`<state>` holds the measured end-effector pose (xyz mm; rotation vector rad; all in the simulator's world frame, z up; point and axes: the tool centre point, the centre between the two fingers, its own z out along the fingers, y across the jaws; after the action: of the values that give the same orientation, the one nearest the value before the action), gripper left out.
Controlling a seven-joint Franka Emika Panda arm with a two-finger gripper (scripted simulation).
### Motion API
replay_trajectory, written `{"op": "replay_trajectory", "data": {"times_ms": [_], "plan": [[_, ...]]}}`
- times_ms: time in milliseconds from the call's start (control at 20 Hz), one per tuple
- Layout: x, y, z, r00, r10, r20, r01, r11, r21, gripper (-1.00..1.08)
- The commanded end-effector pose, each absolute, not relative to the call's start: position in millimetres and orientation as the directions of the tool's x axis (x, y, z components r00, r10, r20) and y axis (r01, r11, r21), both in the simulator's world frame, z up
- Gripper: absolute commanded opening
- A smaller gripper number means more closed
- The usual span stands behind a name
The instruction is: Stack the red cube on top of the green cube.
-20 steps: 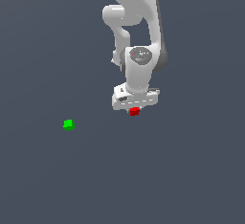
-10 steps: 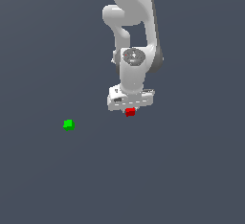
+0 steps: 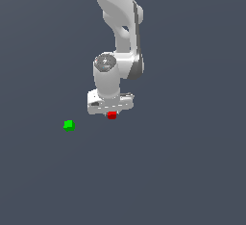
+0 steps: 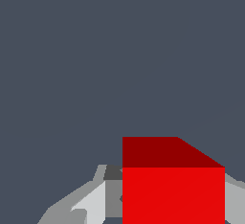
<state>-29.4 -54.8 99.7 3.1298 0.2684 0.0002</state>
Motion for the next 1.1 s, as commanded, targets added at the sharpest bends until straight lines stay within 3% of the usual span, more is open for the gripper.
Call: {"op": "replay_trajectory", "data": {"times_ms": [0, 550, 1050], "plan": [[-27.4, -86.3, 94.7, 0.985, 0.170, 0.001, 0.170, -0.985, 0.001, -1.00], [-14.8, -217.2, 72.4, 0.985, 0.170, 0.000, 0.170, -0.985, 0.001, -1.00], [-6.4, -274.2, 62.8, 0.985, 0.170, 0.000, 0.170, -0.985, 0.000, -1.00]]}}
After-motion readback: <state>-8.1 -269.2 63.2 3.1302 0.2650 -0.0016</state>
